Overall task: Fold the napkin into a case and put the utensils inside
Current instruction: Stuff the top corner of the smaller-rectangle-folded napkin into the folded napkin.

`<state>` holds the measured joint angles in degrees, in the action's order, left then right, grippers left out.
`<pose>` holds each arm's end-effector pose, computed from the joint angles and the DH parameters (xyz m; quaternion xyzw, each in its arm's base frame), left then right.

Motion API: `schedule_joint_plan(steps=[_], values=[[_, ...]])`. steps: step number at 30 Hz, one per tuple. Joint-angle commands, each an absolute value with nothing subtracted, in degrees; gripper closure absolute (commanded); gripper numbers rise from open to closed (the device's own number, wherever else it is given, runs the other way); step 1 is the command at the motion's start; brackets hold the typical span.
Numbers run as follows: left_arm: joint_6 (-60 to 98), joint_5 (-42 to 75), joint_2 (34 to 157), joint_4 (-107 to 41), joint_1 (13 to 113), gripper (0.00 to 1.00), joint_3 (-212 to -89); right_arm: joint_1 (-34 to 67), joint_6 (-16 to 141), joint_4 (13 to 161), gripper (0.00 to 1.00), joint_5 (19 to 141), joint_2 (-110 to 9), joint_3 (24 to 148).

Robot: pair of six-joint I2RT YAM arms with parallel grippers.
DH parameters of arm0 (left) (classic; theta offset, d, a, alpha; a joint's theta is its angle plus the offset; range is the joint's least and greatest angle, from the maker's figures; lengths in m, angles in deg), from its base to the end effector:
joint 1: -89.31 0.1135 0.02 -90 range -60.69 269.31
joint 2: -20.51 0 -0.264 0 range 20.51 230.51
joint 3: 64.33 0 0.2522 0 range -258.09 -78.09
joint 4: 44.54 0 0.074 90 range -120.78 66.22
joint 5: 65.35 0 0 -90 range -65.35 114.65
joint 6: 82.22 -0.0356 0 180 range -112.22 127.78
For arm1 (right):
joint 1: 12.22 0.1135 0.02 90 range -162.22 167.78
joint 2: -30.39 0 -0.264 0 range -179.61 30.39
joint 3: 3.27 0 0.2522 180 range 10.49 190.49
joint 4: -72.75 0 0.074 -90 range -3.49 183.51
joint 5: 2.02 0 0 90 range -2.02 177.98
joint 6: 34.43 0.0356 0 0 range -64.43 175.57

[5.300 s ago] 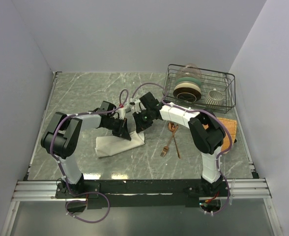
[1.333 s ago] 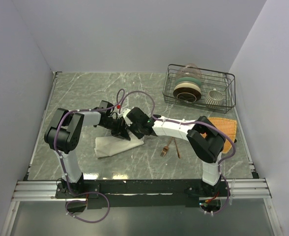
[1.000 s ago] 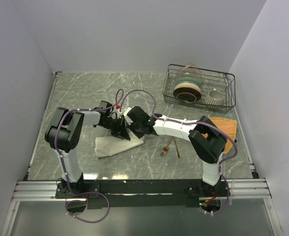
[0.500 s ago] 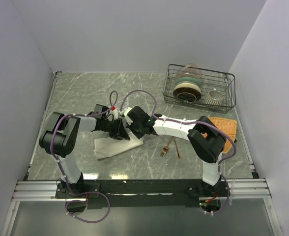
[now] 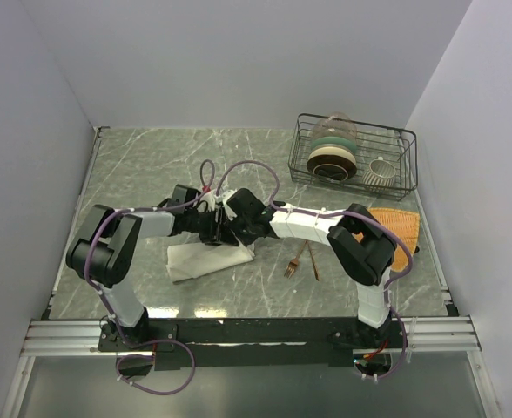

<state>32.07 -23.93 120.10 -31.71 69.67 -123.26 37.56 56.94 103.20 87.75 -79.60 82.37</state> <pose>0.2861 -0.1305 0.1311 0.0936 0.8701 -0.4691 0.1187 0.2602 0.3080 0.1681 -0.3914 0.8691 0.1323 0.2719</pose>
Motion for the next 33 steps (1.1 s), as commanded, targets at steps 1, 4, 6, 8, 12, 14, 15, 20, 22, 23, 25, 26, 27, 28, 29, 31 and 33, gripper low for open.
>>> schedule_joint_plan(steps=[1,4,6,8,12,14,15,20,22,23,25,26,27,28,29,31,33], values=[[32.65,-22.91,118.94,-34.29,68.31,0.49,-123.71,37.0,58.3,102.59,1.0,88.15,-79.91,82.82],[33.17,-22.47,118.95,-35.43,68.31,0.46,-122.84,37.0,58.38,102.68,1.0,88.15,-80.0,83.09],[33.79,-23.43,118.07,-36.57,68.48,0.44,-122.13,36.91,58.3,102.68,1.0,88.15,-80.0,83.17],[33.62,-23.52,115.97,-38.15,68.74,0.41,-120.72,37.0,58.21,102.68,1.0,88.15,-79.91,83.09],[35.45,-23.61,111.14,-43.77,71.81,0.39,-115.64,36.82,58.12,102.77,1.0,88.15,-80.0,83.09],[35.55,-22.64,106.66,-46.15,73.92,0.39,-113.96,36.56,58.21,102.85,1.0,88.15,-80.08,83.09],[34.33,-21.16,105.42,-45.55,74.54,0.39,-113.69,36.56,58.38,102.86,1.0,88.15,-80.08,83.09],[27.91,-19.99,96.29,-38.61,76.22,0.47,-114.13,36.21,58.74,103.47,1.0,86.4,-80.52,83.96],[28.25,-22.45,91.99,-37.9,75.17,0.54,-112.9,36.03,58.65,103.56,1.0,86.22,-80.7,84.4],[28.78,-23.25,91.09,-37.63,73.42,0.57,-112.46,36.03,58.65,103.56,1.0,86.13,-80.7,84.41],[31.58,-23.7,90.3,-37.98,71.39,0.67,-110.71,35.77,58.91,103.56,1.0,85.61,-80.96,84.75],[32.99,-23.35,90.38,-38.77,69.99,0.71,-109.83,35.68,59.09,103.82,1.0,85.34,-81.22,85.02],[35.79,-23.26,90.56,-39.91,69.28,0.79,-108.17,35.5,59.26,104.0,1.0,85.17,-81.4,85.28],[36.77,-21.95,91.43,-41.83,68.58,0.82,-107.63,35.33,59.53,104.17,1.0,84.82,-81.49,85.72],[38.43,-21.24,91.96,-42.46,67.09,0.86,-106.93,35.24,59.7,104.17,1.0,84.81,-81.84,85.9],[40.2,-20.36,94.14,-45.0,66.11,0.89,-106.48,35.06,59.79,104.44,1.0,84.64,-82.19,86.51],[41.52,-19.3,96.17,-46.33,65.32,0.94,-106.48,34.98,59.97,104.7,1.0,84.46,-82.63,86.87]])
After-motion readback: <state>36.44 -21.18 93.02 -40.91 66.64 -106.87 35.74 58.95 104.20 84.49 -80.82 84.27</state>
